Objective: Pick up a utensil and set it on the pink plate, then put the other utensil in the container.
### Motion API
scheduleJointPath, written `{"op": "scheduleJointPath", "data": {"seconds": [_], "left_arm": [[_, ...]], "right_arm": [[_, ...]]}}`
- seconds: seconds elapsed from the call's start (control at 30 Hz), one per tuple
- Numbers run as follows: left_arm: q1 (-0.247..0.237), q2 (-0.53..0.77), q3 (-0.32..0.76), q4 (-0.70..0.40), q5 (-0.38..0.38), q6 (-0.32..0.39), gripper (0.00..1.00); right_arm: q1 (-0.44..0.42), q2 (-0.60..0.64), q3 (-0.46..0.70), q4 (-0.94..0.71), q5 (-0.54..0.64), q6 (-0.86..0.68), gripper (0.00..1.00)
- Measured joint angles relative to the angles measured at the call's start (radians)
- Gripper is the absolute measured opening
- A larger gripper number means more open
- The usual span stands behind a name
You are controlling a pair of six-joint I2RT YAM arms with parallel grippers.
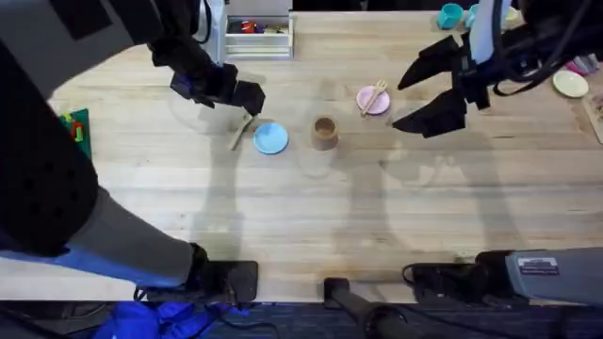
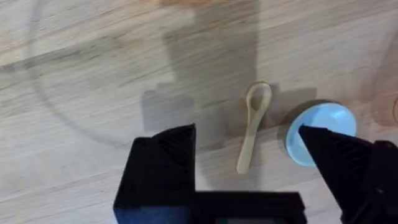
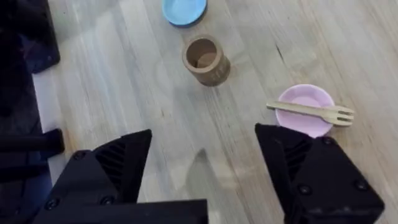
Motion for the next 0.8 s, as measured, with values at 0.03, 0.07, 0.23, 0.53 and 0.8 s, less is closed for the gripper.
{"op": "scheduleJointPath", "data": {"seconds": [0.03, 0.07, 0.23, 0.53, 0.8], "left_arm": [[0.0, 0.006, 0.0, 0.002, 0.0, 0.0, 0.993], [0.0, 0.011, 0.0, 0.004, 0.0, 0.0, 0.993], [0.0, 0.031, 0.0, 0.005, 0.0, 0.0, 0.993], [0.0, 0.045, 0.0, 0.008, -0.001, 0.0, 0.993], [0.0, 0.053, -0.001, 0.008, -0.019, 0.0, 0.993]], "right_arm": [[0.0, 0.0, 0.0, 0.0, 0.0, 0.0, 0.997], [0.0, 0.0, 0.0, 0.0, 0.0, 0.0, 0.997], [0.0, 0.0, 0.0, 0.0, 0.0, 0.0, 0.997], [0.0, 0.0, 0.0, 0.0, 0.0, 0.0, 0.997], [0.0, 0.0, 0.0, 0.0, 0.0, 0.0, 0.996]]}}
